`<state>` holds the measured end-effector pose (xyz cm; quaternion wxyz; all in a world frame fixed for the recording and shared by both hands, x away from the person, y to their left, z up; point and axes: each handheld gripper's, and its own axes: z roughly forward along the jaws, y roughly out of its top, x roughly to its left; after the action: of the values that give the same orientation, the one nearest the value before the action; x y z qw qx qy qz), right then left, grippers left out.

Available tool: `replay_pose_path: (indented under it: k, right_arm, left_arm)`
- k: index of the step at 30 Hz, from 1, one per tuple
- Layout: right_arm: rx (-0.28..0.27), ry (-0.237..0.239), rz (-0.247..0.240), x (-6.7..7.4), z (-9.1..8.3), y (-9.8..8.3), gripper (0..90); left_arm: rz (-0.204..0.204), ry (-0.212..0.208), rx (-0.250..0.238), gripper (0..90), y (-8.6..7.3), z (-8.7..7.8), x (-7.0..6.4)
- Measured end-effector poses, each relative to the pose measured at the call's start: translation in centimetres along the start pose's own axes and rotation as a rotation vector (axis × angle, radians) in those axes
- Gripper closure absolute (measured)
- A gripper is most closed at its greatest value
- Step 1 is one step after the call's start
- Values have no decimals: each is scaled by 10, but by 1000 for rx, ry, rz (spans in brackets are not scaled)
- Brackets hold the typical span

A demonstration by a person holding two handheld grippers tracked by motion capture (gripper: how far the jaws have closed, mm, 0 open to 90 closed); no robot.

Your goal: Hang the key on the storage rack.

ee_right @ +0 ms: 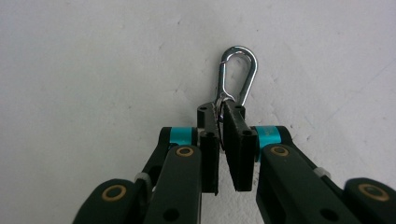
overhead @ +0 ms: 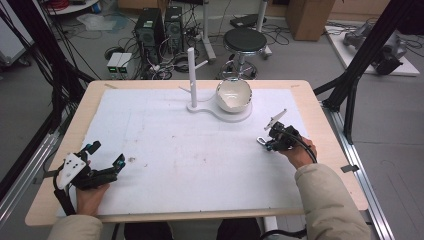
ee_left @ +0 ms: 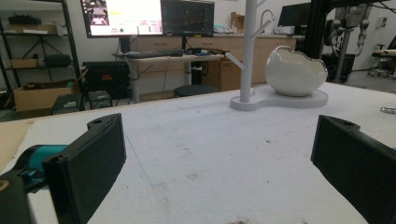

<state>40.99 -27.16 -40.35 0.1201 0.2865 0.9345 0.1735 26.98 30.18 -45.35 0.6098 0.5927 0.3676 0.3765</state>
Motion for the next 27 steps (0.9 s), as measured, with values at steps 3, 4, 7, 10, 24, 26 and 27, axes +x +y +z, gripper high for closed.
replay_pose_path:
  k: [3,4,7,10,24,26,27]
  right_arm:
    - [-5,-9,-1,-1,-1,0,860]
    - [-4,-8,3,-1,-1,0,867]
    - [-8,1,28,-2,-2,-1,875]
    - [-5,1,24,-2,-2,-1,879]
    - [-69,43,78,-5,-10,-4,887]
    - [-86,51,97,-6,-12,-4,890]
    - [-101,64,108,-7,-13,-5,891]
  left_arm:
    - [0,0,0,35,0,0,0]
    - [0,-1,-1,35,0,0,0]
    - [0,-3,-2,35,0,0,0]
    - [-2,-2,-1,36,0,0,0]
    - [-3,-16,7,36,0,0,1]
    - [-4,-15,11,36,1,1,1]
    - [-6,-14,9,36,0,1,1]
